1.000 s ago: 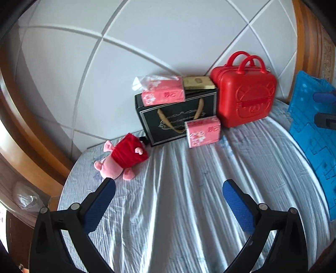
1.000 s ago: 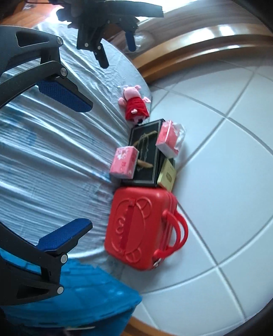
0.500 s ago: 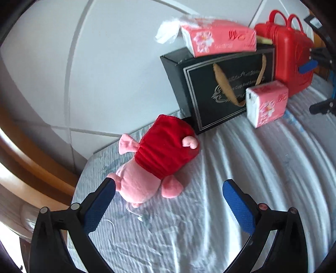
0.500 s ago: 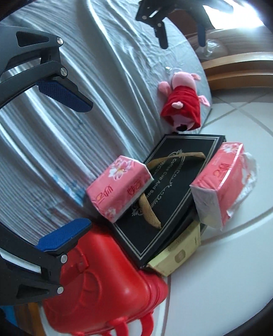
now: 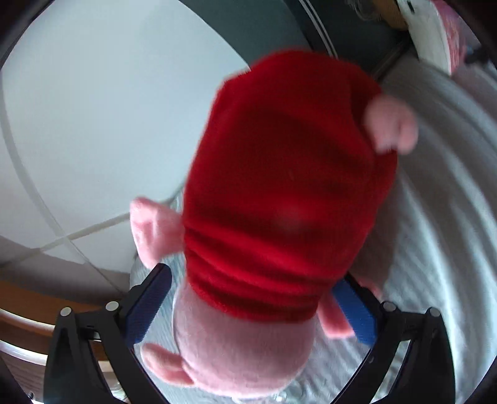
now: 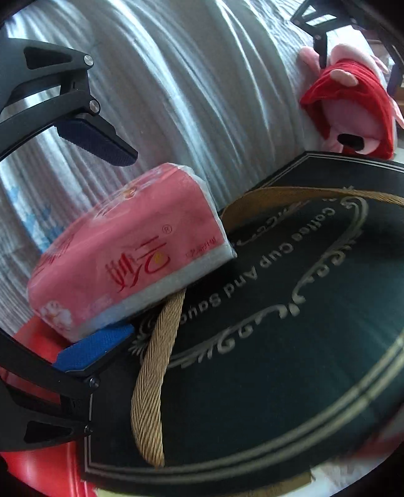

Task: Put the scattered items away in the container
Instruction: 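Grasp the red-and-pink plush pig with the left tool while the right tool grasps the pink tissue pack, then carry the plush pig with the left tool while the right tool carries the tissue pack to the bin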

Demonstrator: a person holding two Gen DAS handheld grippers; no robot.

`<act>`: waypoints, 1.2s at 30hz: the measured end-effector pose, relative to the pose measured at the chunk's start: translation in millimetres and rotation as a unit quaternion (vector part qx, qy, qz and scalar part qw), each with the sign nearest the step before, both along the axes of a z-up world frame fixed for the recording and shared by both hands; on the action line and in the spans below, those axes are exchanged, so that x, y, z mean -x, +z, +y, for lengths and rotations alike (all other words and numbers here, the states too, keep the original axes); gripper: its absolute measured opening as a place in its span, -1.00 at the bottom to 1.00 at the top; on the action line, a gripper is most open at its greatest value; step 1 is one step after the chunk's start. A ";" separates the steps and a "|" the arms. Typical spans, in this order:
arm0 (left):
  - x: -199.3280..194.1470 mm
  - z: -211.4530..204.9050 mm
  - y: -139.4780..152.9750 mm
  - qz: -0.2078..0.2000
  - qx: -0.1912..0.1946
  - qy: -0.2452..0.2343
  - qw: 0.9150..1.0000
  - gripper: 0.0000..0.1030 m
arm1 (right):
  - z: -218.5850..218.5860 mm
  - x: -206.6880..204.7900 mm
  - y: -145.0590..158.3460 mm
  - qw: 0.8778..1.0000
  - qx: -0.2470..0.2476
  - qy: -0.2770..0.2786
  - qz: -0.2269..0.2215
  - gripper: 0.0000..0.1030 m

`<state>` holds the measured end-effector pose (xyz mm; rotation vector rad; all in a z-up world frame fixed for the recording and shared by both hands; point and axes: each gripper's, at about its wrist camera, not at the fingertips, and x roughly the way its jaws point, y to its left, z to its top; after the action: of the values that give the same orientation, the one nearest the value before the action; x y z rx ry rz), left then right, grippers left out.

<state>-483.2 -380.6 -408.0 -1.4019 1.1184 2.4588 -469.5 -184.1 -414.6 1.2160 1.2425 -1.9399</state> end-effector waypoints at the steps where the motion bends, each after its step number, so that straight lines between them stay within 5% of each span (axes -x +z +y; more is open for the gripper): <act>1: 4.0 -1.8 0.6 0.002 -0.013 0.009 1.000 1.00 | -0.9 -1.4 -5.9 1.000 -0.008 0.007 0.004 1.00; 5: 10.1 -9.9 2.0 0.008 -0.053 0.035 0.998 1.00 | 3.2 -2.4 -10.7 1.000 0.011 0.003 0.017 1.00; 7: 8.4 -14.6 3.5 0.004 -0.078 0.043 0.996 0.84 | 6.2 -4.0 -8.8 1.000 0.020 0.000 0.020 0.90; 13: -5.4 -13.6 6.1 0.013 -0.061 0.054 0.997 0.42 | 14.5 -12.5 0.5 0.999 0.026 -0.010 0.043 0.52; 19: -29.6 -15.2 17.5 0.015 -0.070 0.089 0.994 0.27 | 27.7 -38.1 13.9 0.998 0.042 -0.007 0.038 0.15; 36: -185.2 6.0 76.8 -0.033 -0.177 0.178 0.967 0.26 | 60.7 -147.3 99.0 0.979 0.138 -0.146 -0.043 0.11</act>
<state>-298.0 -374.5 -331.1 -1.6627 0.4055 2.6409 -322.2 -123.5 -315.6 1.3771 0.7496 -2.1538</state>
